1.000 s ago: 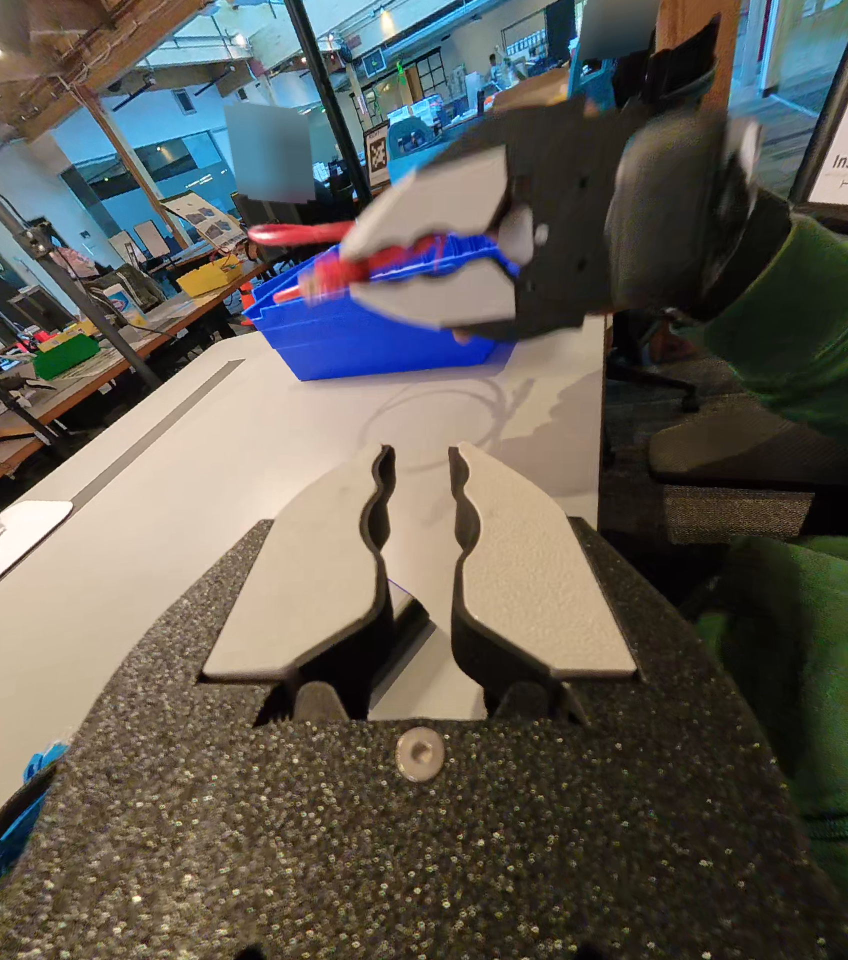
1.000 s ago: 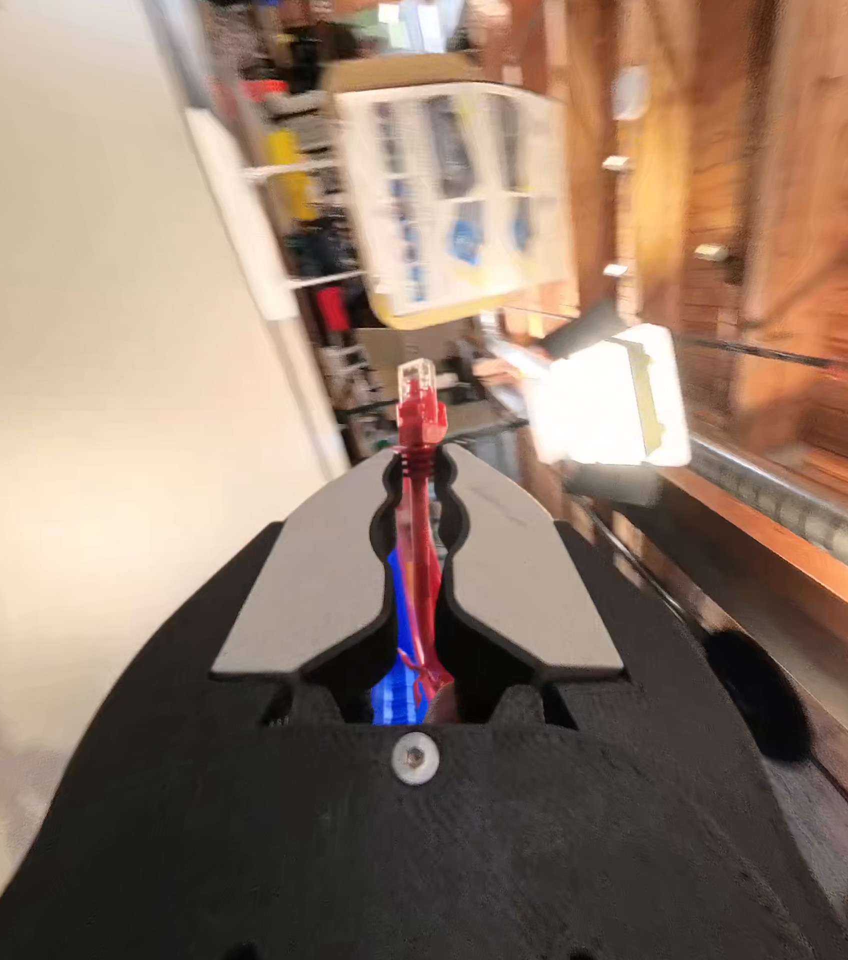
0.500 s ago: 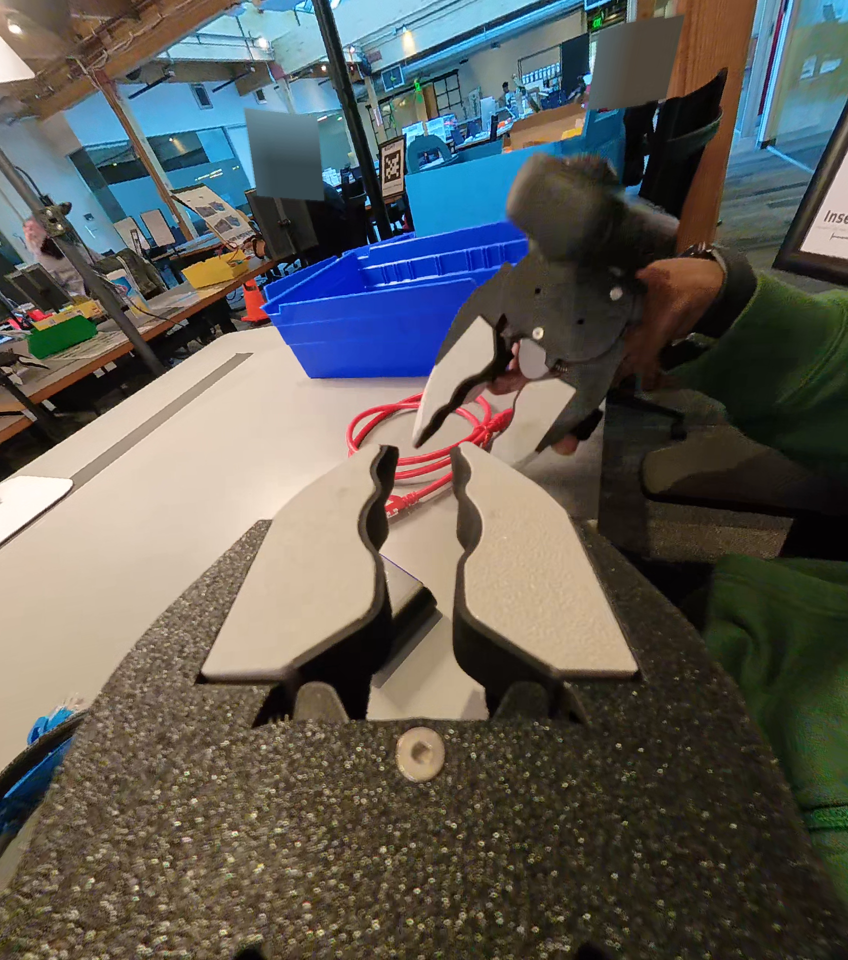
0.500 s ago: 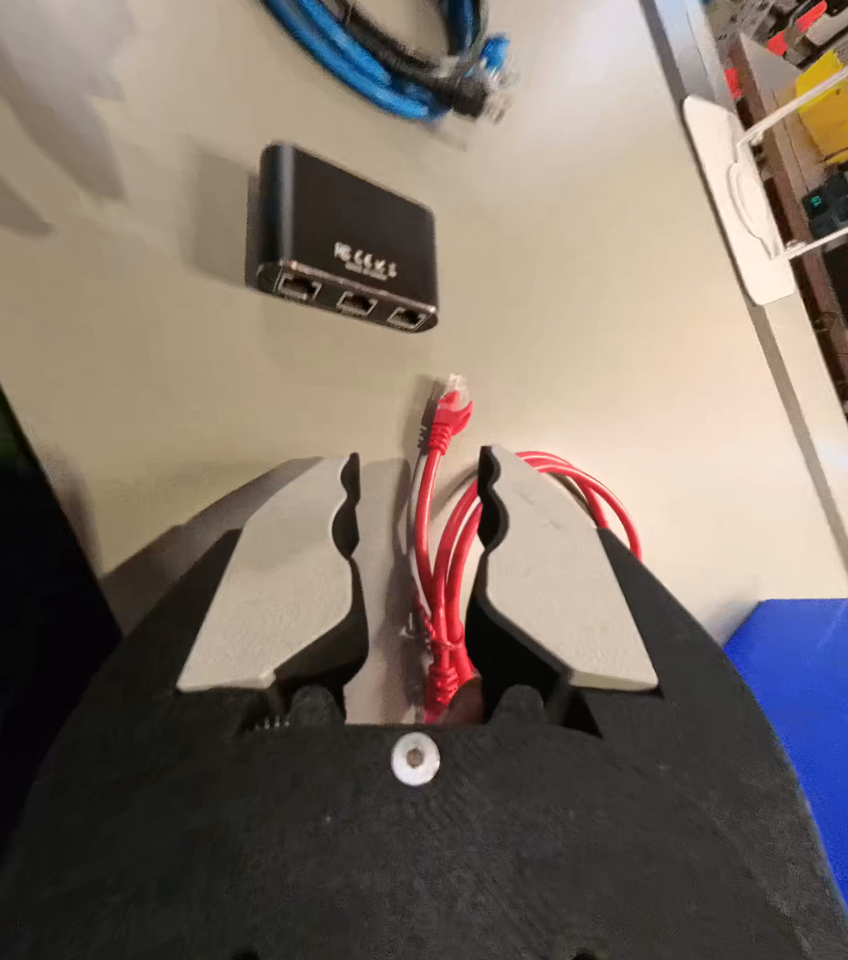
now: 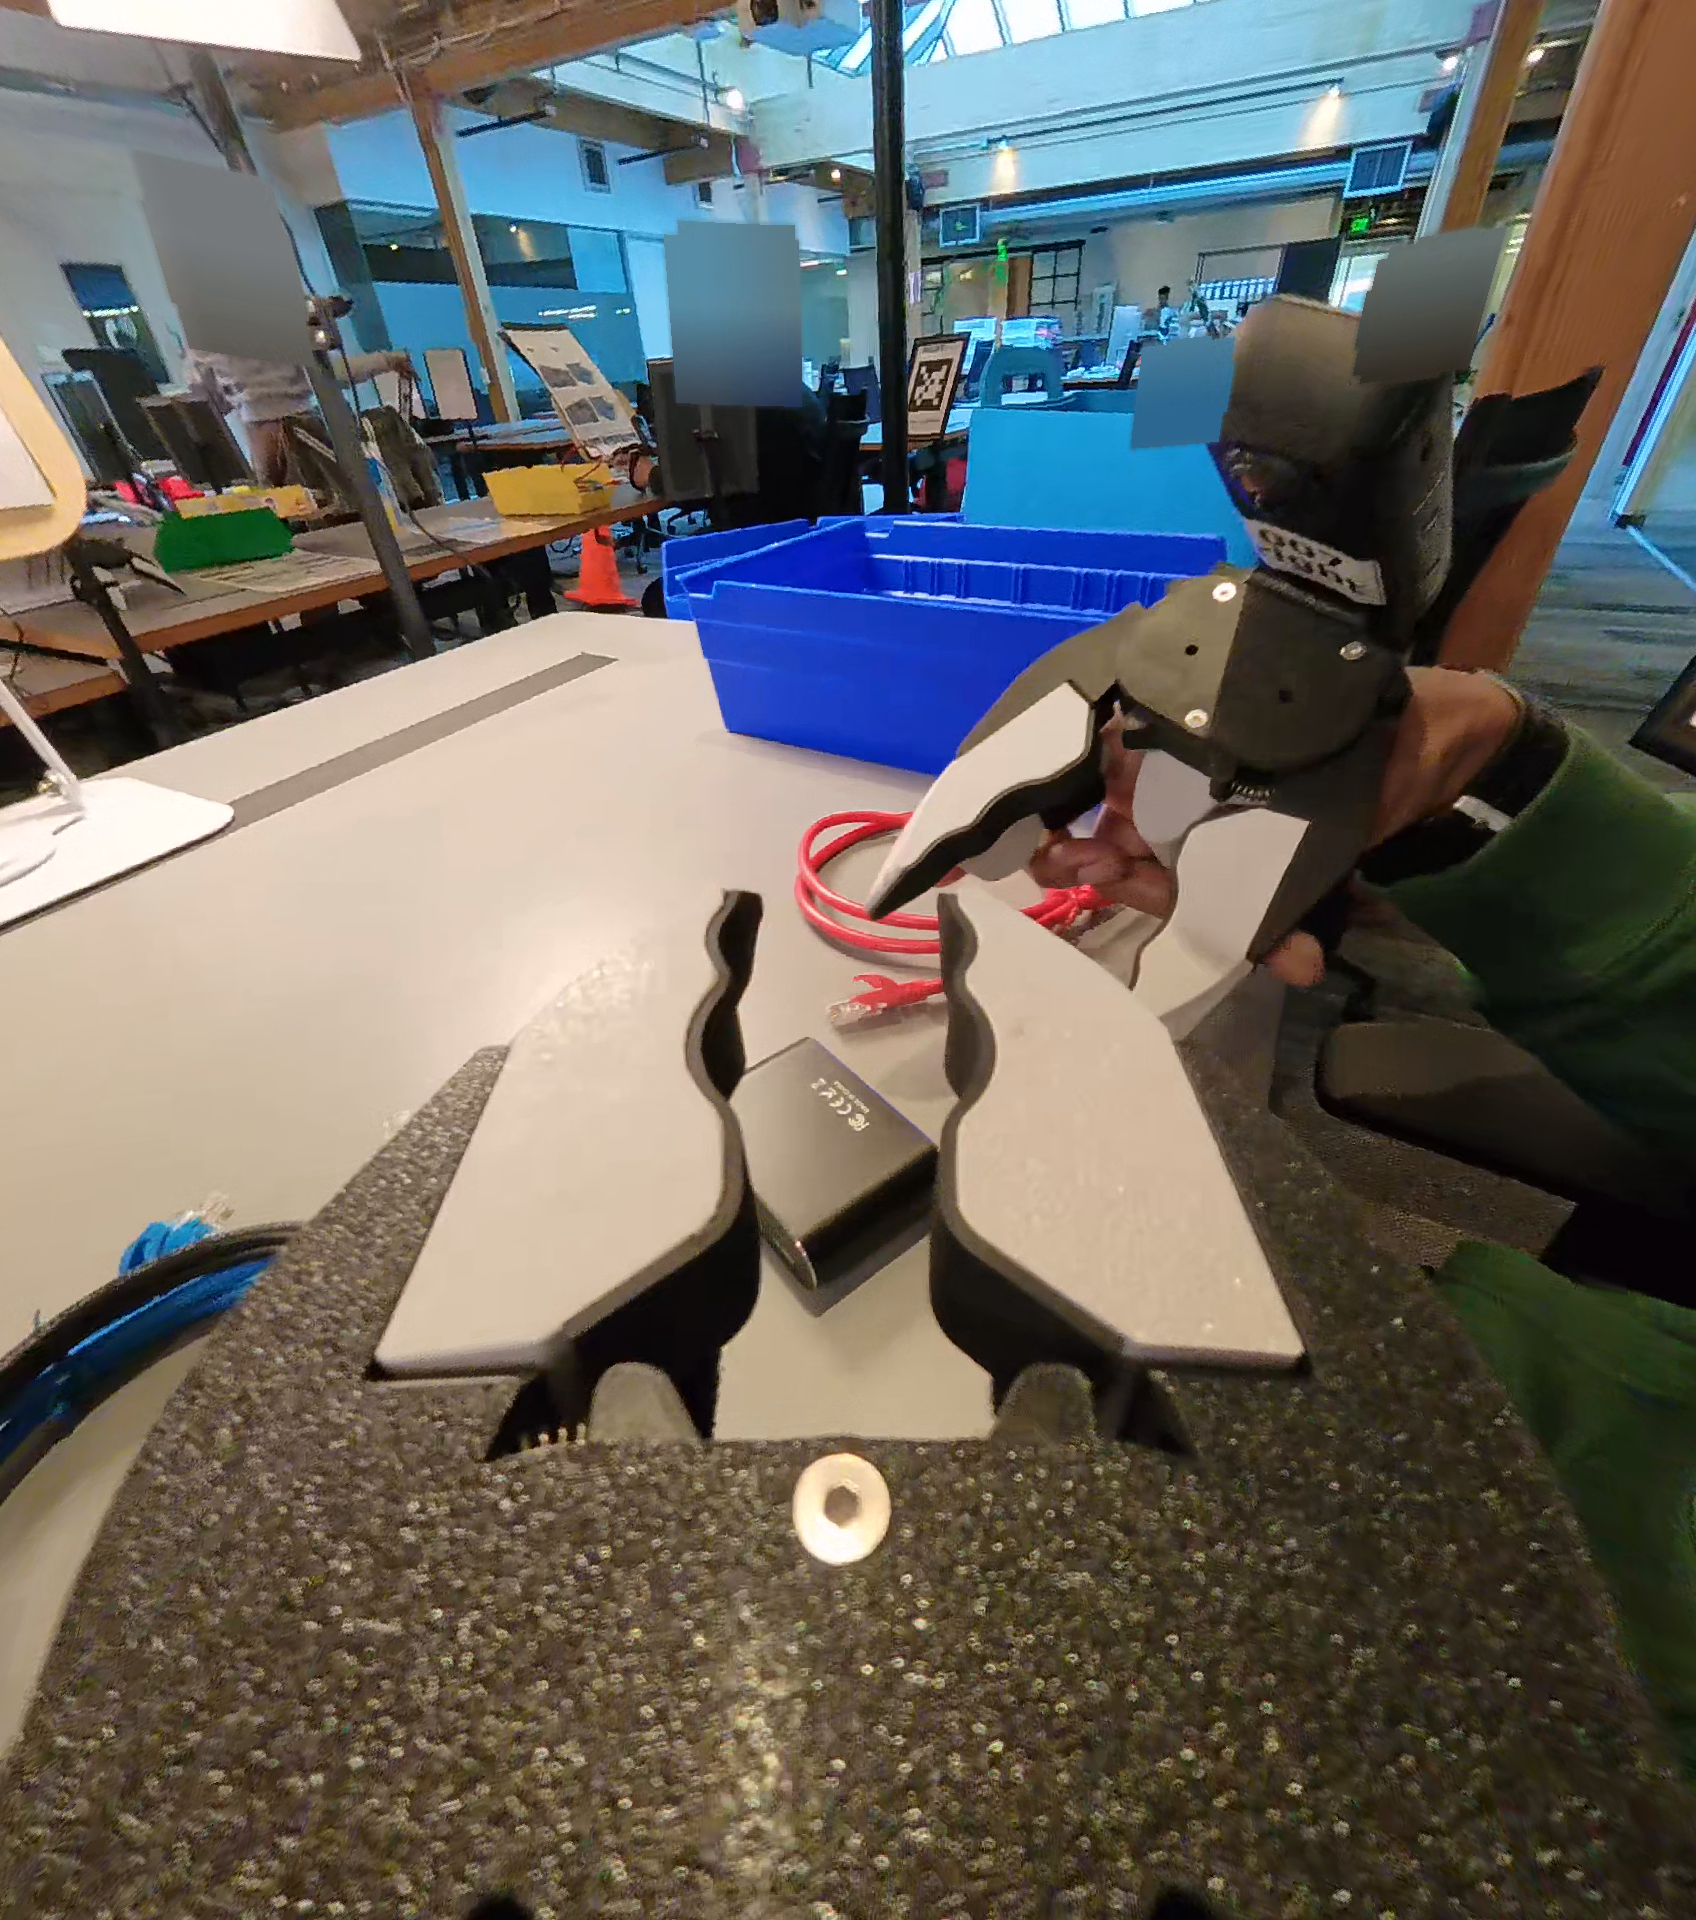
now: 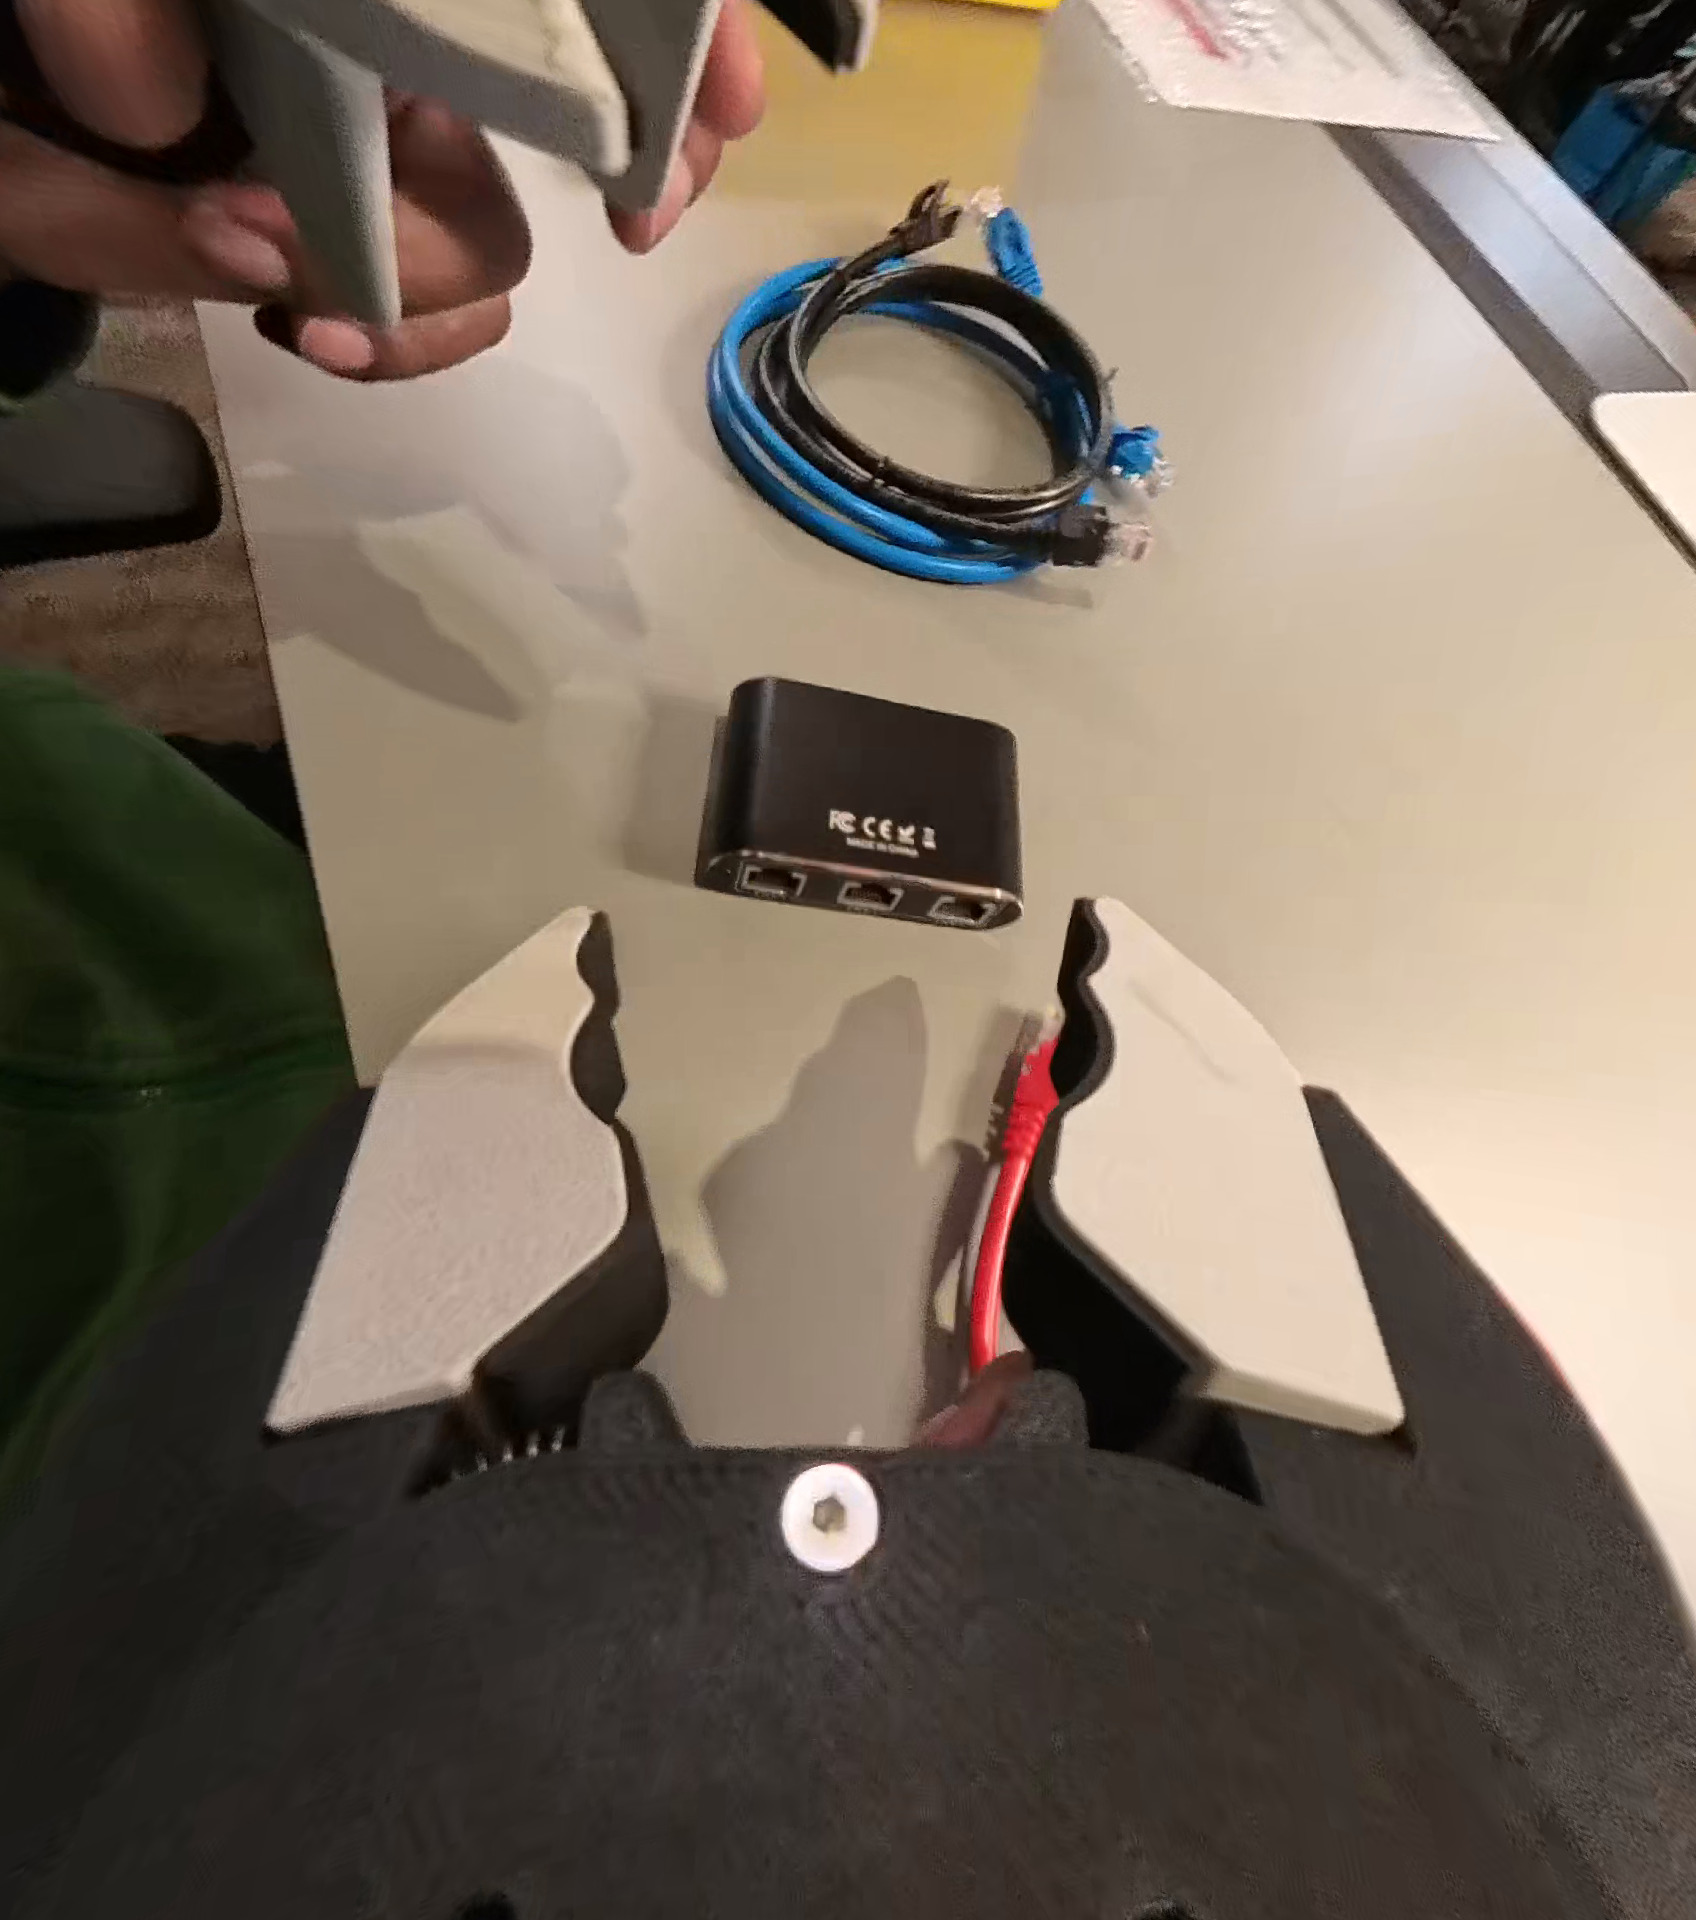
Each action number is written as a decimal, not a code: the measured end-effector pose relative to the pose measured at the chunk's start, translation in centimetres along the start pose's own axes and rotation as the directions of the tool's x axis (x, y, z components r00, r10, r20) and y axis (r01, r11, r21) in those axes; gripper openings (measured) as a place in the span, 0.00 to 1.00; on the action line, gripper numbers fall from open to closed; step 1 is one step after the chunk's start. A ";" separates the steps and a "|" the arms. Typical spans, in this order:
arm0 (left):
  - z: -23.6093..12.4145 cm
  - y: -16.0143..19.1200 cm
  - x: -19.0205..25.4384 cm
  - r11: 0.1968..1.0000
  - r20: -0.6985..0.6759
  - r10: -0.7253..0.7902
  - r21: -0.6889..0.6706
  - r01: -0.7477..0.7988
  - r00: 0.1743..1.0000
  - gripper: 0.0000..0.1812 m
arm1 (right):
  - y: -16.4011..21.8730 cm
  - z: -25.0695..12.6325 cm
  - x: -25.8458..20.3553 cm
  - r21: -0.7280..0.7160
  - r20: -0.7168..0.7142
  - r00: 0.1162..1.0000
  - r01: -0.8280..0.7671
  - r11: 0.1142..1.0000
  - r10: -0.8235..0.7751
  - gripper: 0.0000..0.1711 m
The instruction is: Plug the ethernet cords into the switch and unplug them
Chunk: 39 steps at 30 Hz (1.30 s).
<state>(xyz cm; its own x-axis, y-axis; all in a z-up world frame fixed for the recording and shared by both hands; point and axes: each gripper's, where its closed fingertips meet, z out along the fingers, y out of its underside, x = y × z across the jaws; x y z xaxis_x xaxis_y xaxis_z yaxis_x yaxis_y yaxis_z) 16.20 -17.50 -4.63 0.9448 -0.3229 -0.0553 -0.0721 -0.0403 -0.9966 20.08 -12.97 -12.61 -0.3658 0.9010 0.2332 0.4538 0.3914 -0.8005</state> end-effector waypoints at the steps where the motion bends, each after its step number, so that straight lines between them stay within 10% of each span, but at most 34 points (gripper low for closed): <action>1: -0.1 0.1 -0.2 1.000 0.002 -0.010 -0.003 0.010 1.000 0.20 | -0.2 0.5 -0.1 -0.017 0.016 1.000 0.023 1.000 -0.023 0.50; 14: -1.0 0.5 -0.9 0.997 0.028 -0.063 -0.032 0.064 0.998 0.20 | 2.2 6.9 0.7 -0.323 0.115 0.980 -0.117 0.939 0.162 0.67; 21: -0.6 1.0 -0.5 0.996 0.013 -0.072 -0.055 0.072 0.997 0.20 | 1.8 7.3 0.2 -0.357 0.250 0.960 -0.028 0.934 0.124 0.52; 31: 0.0 2.7 -1.4 0.975 0.050 -0.189 -0.109 0.194 0.981 0.21 | 0.6 5.6 2.5 -0.186 -0.088 0.983 0.142 0.972 -0.160 0.51; 39: 1.0 2.4 -1.0 0.908 -0.049 -0.417 -0.073 0.413 0.908 0.37 | -4.8 2.8 0.3 0.081 -0.330 0.803 0.548 0.832 -0.497 0.51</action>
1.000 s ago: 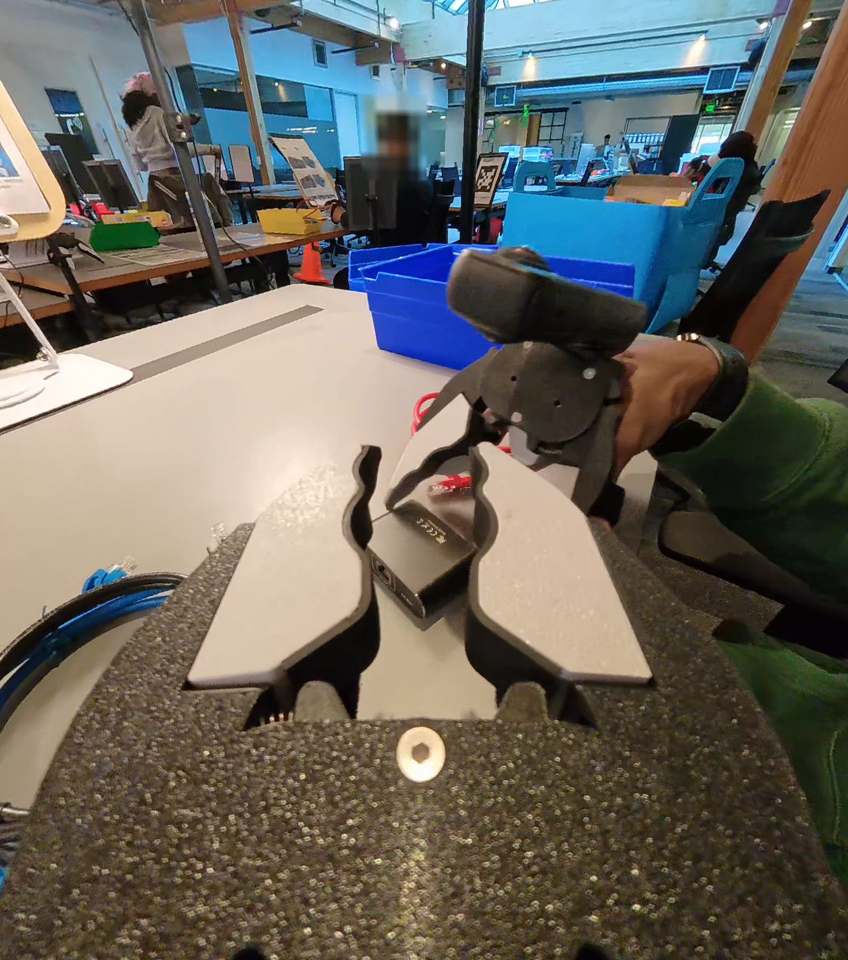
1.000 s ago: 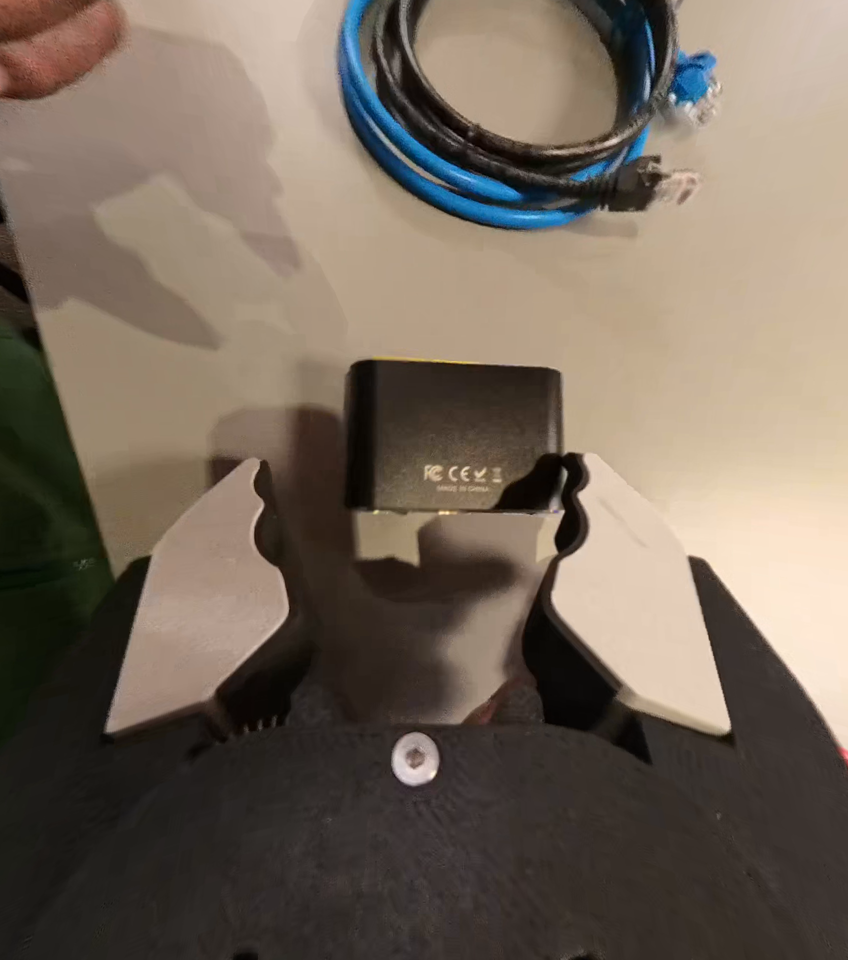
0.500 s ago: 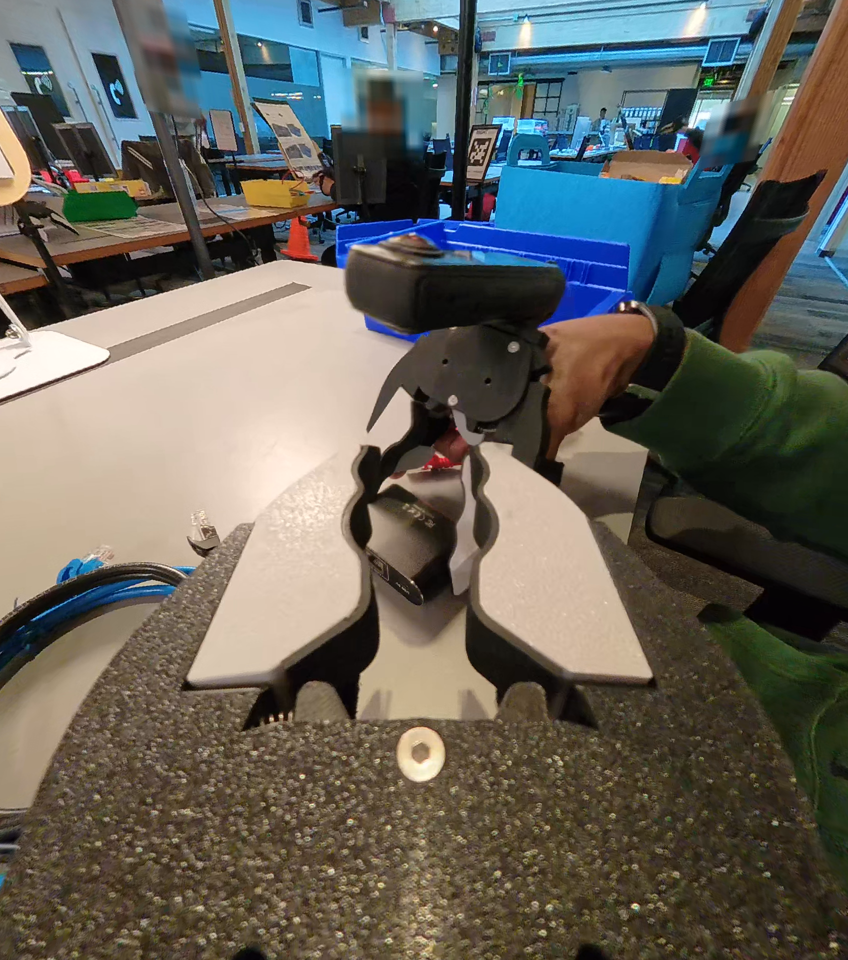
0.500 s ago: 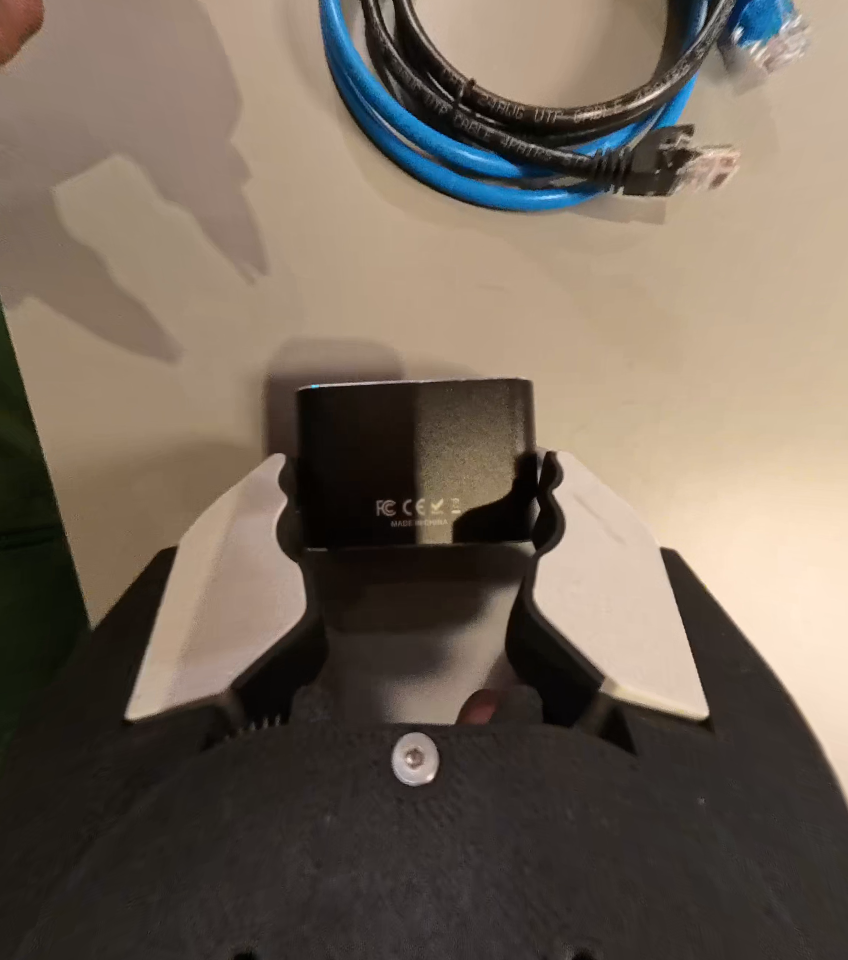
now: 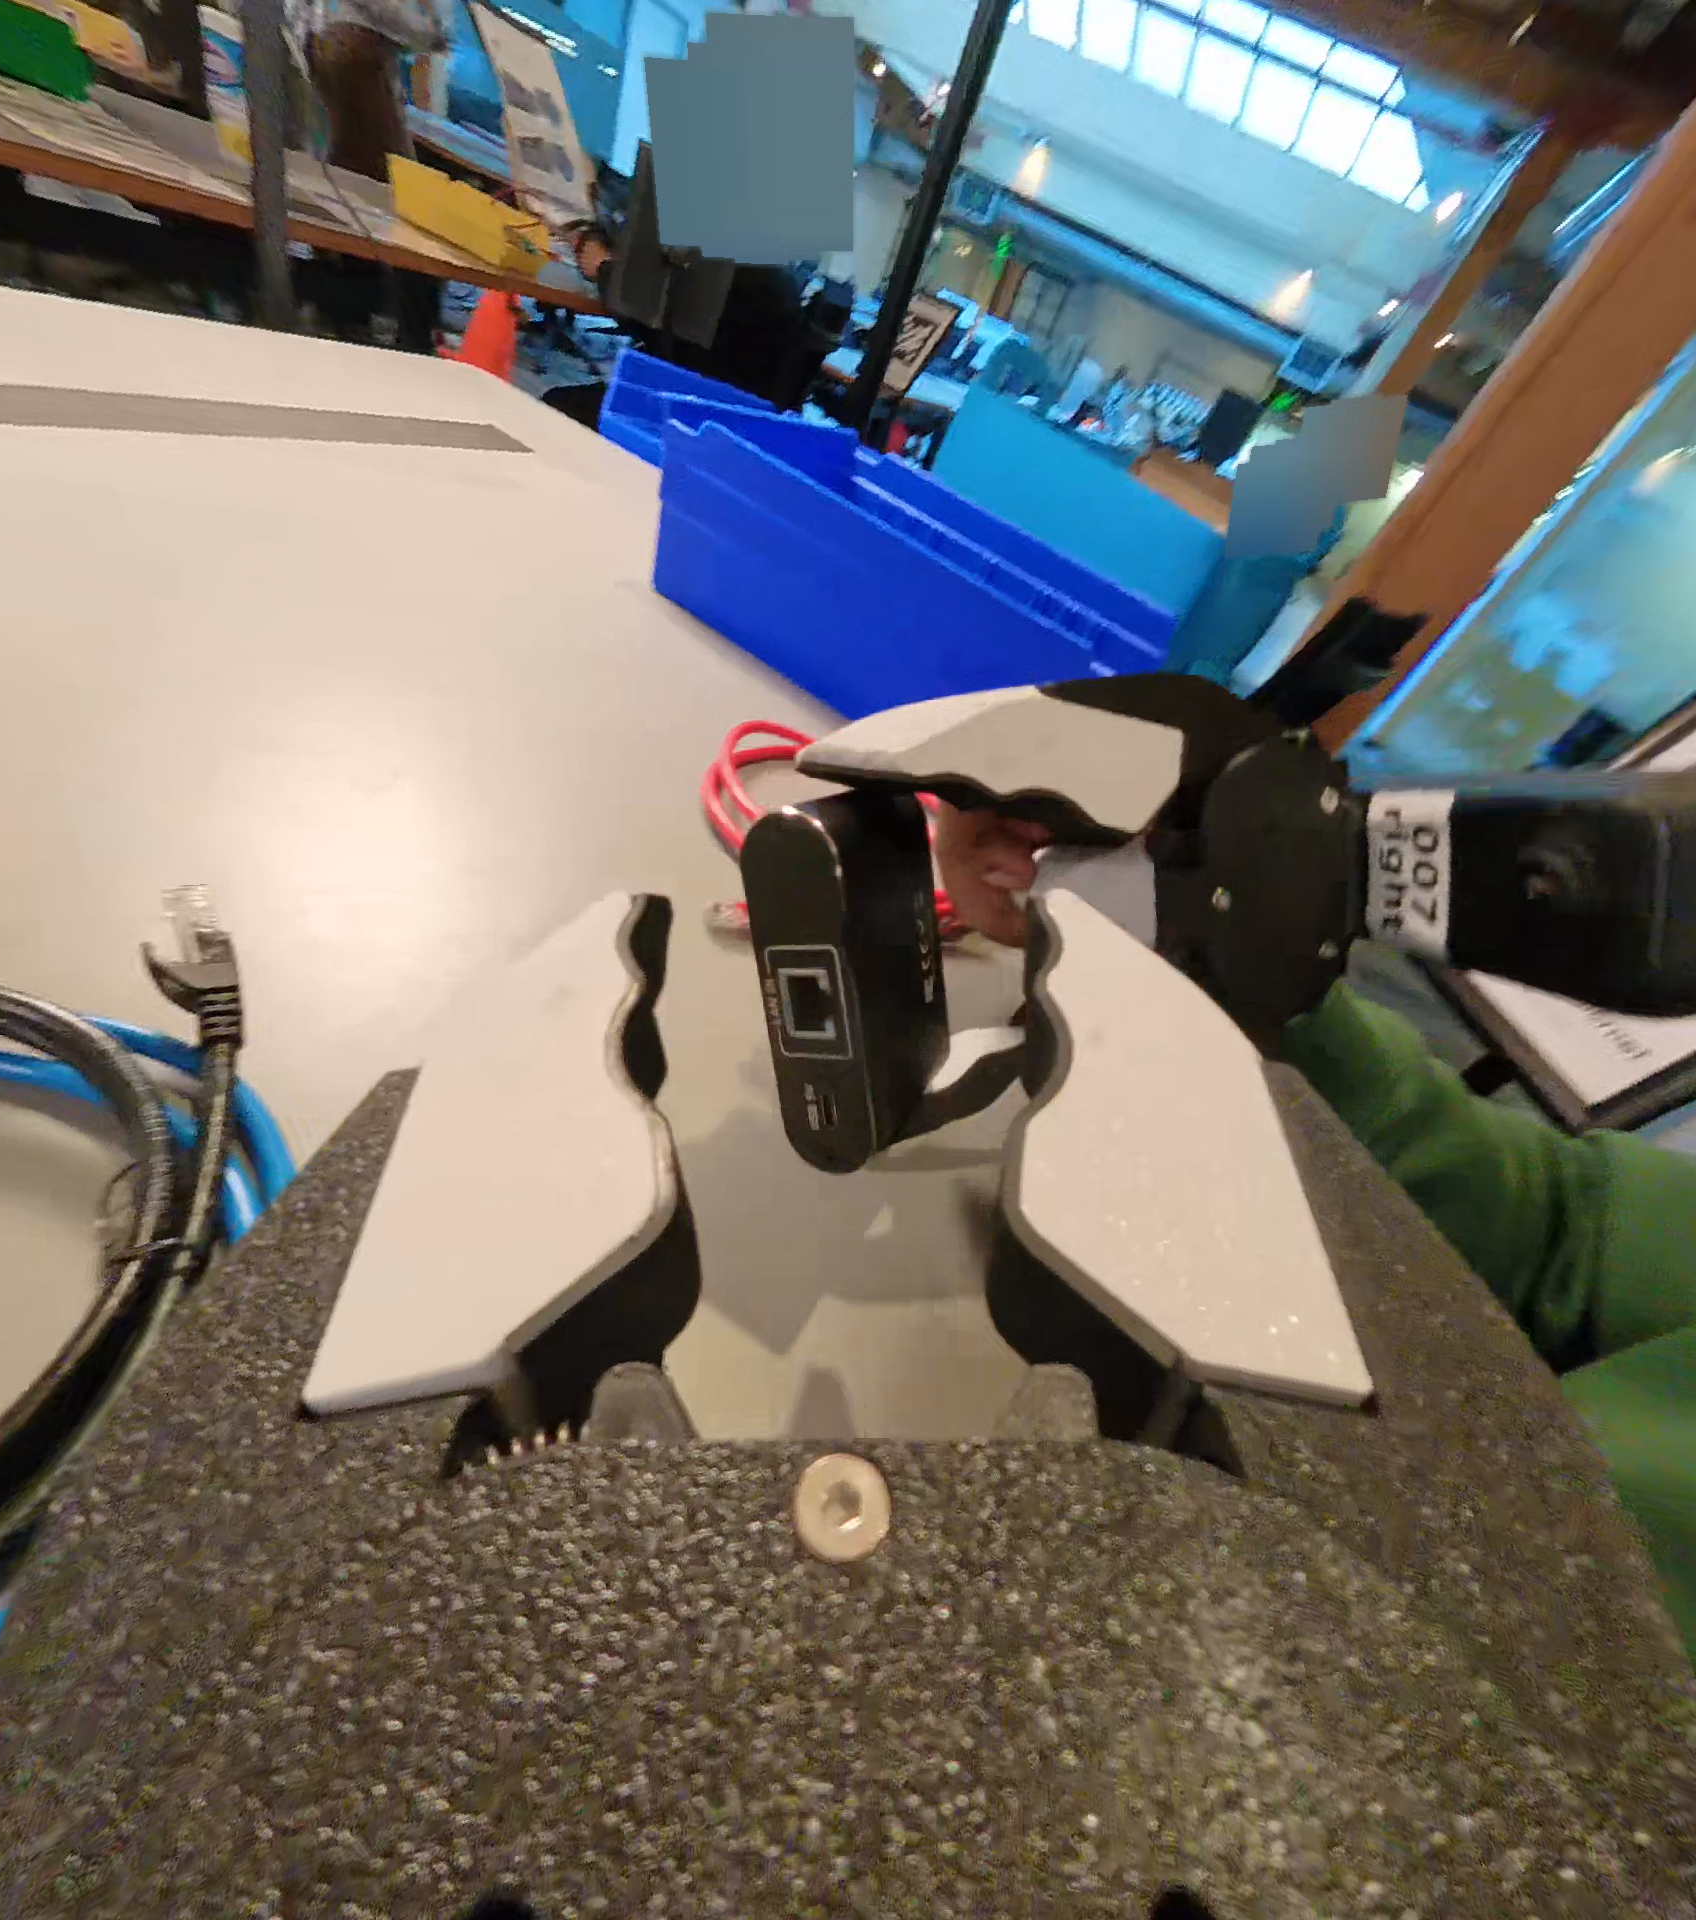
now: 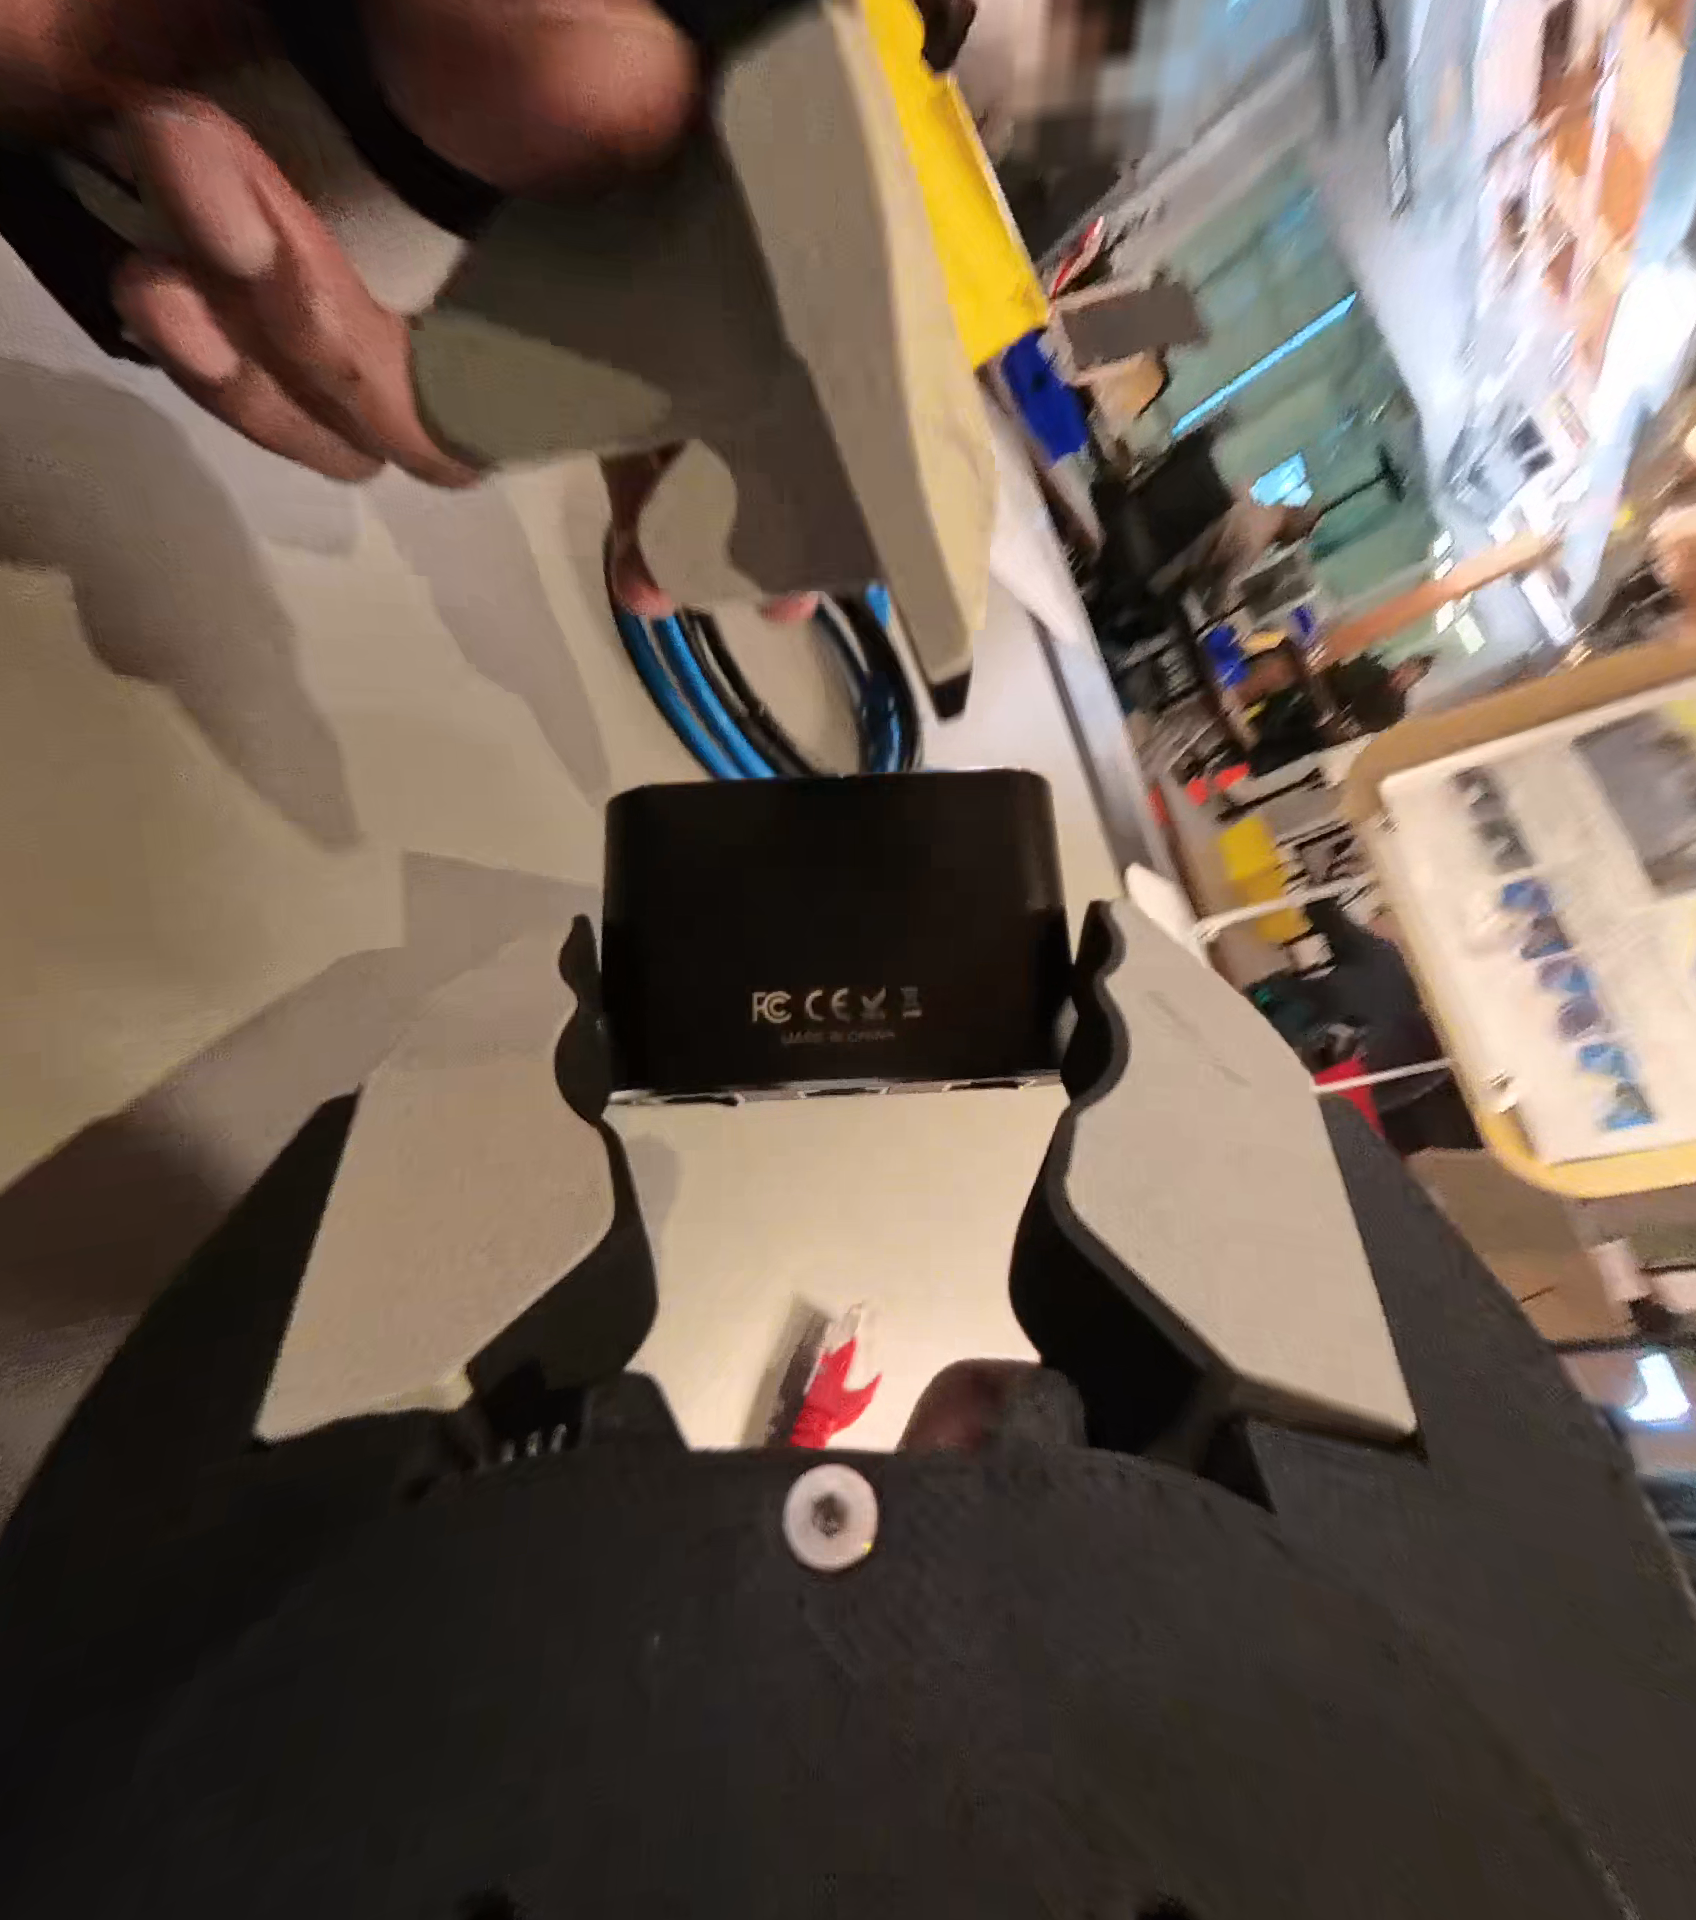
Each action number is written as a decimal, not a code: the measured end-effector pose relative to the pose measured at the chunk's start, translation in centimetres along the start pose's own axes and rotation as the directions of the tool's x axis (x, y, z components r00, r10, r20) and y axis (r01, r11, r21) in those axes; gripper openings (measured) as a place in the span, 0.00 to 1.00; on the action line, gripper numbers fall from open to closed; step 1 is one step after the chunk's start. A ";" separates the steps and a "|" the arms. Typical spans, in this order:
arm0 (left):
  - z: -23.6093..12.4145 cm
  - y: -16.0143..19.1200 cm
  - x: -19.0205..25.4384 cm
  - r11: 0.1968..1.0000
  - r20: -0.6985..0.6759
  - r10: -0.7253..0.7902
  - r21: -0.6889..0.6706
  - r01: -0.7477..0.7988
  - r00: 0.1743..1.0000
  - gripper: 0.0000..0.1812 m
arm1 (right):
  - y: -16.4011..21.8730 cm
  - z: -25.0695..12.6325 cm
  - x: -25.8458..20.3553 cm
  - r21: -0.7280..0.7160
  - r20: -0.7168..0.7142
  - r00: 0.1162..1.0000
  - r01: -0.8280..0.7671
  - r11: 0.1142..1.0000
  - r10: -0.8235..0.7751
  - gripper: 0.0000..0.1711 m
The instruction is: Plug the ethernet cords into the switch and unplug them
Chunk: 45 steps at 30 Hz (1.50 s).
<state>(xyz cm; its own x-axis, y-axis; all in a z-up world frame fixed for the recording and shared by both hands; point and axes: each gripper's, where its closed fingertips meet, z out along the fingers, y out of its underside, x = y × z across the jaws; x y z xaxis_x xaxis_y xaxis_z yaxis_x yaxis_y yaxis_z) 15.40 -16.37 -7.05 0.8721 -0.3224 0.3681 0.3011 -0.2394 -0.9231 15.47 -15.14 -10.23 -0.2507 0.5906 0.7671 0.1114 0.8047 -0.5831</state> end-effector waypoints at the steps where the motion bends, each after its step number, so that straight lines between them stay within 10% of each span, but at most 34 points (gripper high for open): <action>1: 0.0 -0.1 0.1 1.000 -0.019 -0.023 0.002 0.023 1.000 0.39 | -0.7 -0.1 -0.1 0.020 -0.011 0.999 0.037 0.999 -0.037 0.51; 5: 0.3 0.9 0.1 0.995 -0.052 -0.083 -0.051 0.080 0.995 0.39 | -3.1 -0.3 -1.3 0.085 -0.046 0.978 0.205 0.975 -0.202 0.51; 11: 0.4 2.2 2.0 0.994 -0.181 -0.065 -0.100 0.048 0.981 0.15 | -3.5 0.1 -1.3 0.086 -0.080 0.972 0.229 0.970 -0.222 0.51; 17: 0.1 1.6 1.3 0.999 -0.143 -0.024 -0.048 0.017 0.989 0.15 | -2.3 -2.6 -0.3 0.093 0.035 0.998 0.050 0.994 -0.053 0.43; 25: 0.3 1.1 1.1 0.993 -0.199 -0.113 0.001 0.116 0.974 0.15 | 9.1 -6.4 2.3 -0.323 0.040 0.923 -0.350 0.879 0.382 0.34; 45: -3.9 -2.3 4.8 0.942 -0.607 -0.025 0.252 0.223 0.794 0.15 | 11.5 -2.8 -1.1 -0.526 0.113 0.825 -0.423 0.737 0.554 0.14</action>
